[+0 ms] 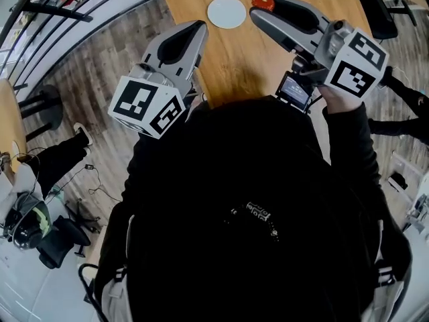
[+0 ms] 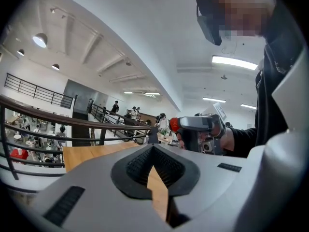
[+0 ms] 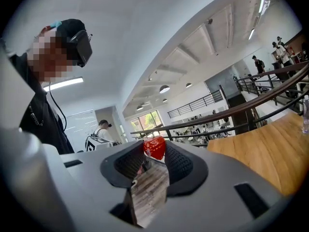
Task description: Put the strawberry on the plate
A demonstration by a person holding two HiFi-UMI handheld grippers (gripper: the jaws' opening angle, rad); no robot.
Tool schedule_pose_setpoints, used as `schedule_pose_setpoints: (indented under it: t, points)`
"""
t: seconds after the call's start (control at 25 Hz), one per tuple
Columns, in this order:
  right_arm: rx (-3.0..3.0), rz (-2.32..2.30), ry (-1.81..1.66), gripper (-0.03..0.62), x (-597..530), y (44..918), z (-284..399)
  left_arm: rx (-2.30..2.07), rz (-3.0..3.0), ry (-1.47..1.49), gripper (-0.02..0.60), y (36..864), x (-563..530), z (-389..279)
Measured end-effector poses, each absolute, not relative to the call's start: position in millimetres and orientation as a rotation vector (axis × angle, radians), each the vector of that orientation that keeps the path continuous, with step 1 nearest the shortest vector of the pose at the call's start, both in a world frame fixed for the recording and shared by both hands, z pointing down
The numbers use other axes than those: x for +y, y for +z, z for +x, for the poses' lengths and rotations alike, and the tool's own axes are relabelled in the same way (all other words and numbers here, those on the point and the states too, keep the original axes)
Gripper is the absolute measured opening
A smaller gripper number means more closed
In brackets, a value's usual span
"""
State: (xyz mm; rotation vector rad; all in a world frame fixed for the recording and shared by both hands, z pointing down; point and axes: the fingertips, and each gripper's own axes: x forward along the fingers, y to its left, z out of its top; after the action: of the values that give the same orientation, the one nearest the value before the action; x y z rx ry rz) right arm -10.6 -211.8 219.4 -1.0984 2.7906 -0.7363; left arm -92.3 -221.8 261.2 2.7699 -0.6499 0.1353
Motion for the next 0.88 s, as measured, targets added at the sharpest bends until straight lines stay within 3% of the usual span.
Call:
schedule_pose_setpoints:
  t: [0.28, 0.88]
  points:
    - [2.874, -1.020, -0.790, 0.144, -235, 241, 3, -0.687, 2.714, 0.157, 0.000, 272, -230, -77]
    - [2.938, -0.841, -0.955, 0.144, -287, 304, -18, -0.775, 2.562, 0.267, 0.000, 314, -244, -112]
